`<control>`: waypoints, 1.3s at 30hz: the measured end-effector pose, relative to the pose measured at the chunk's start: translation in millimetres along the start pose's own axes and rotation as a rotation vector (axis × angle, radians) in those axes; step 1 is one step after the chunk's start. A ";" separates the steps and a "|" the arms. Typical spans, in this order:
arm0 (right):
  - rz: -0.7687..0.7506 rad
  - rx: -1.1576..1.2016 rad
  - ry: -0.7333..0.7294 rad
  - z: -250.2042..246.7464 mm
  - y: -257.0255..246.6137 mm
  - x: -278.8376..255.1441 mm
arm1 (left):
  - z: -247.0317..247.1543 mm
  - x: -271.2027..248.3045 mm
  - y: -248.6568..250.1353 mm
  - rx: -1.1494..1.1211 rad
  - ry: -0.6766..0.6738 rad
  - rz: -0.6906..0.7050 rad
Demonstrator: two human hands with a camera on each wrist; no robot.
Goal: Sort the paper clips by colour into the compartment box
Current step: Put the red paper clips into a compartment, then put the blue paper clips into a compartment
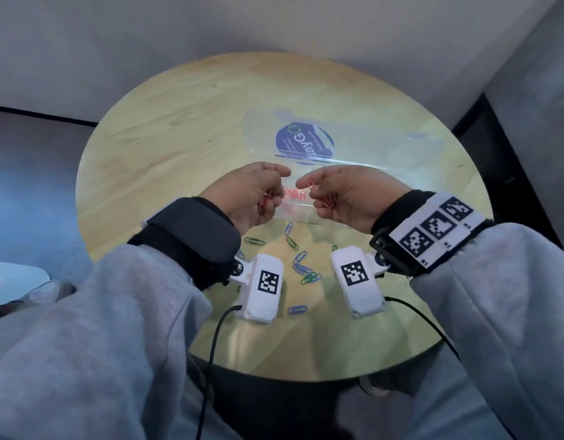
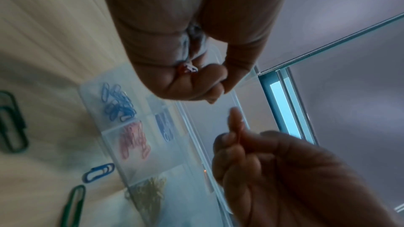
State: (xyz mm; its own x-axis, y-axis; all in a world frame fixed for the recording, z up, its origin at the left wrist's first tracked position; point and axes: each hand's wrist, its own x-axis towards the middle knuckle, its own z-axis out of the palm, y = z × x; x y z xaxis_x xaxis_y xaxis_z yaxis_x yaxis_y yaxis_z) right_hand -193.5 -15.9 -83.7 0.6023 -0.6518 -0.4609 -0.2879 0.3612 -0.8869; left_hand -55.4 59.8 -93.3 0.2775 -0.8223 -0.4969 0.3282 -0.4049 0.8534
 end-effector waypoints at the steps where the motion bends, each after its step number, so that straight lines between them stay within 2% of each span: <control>1: 0.000 0.030 0.001 -0.7 -2.8 1.8 | 1.9 2.4 -0.6 0.006 -0.012 -0.010; 4: 0.016 0.146 0.009 -2.2 -8.7 9.4 | 5.4 9.1 -1.5 -0.027 -0.022 -0.038; 9: 0.060 0.287 0.014 -4.2 -16.3 20.8 | 5.2 17.6 6.2 -0.293 -0.066 -0.053; 13: 0.058 0.342 0.074 -6.2 -20.4 27.1 | 5.1 22.4 10.5 -0.286 -0.067 -0.033; 21: 0.127 0.315 0.065 -6.4 -20.7 26.7 | 11.5 12.4 17.5 -0.360 -0.203 -0.019; 28: 0.058 0.207 0.111 -8.4 -16.7 14.8 | 1.5 12.6 18.0 -0.344 -0.219 0.019; 31: 0.006 0.124 0.119 -8.9 -15.7 7.7 | -3.7 8.9 19.8 -0.226 -0.147 0.074; 33: -0.028 0.027 0.086 -8.3 -15.1 2.1 | -7.7 3.6 20.0 -0.046 -0.095 0.122; 35: -0.056 -0.166 0.059 -7.1 -11.9 -2.8 | -14.4 -1.6 18.7 0.255 -0.068 0.182; 39: -0.076 -0.759 0.032 -0.2 1.4 -10.3 | -33.9 -9.7 9.5 0.897 -0.037 0.211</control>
State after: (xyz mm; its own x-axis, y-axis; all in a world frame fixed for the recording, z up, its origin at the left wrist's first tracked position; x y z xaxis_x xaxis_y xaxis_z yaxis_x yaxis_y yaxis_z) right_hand -200.3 -8.8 -80.3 0.6228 -0.6795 -0.3879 -0.6858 -0.2355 -0.6886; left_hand -24.4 77.5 -85.8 0.2182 -0.9201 -0.3252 -0.5527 -0.3912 0.7359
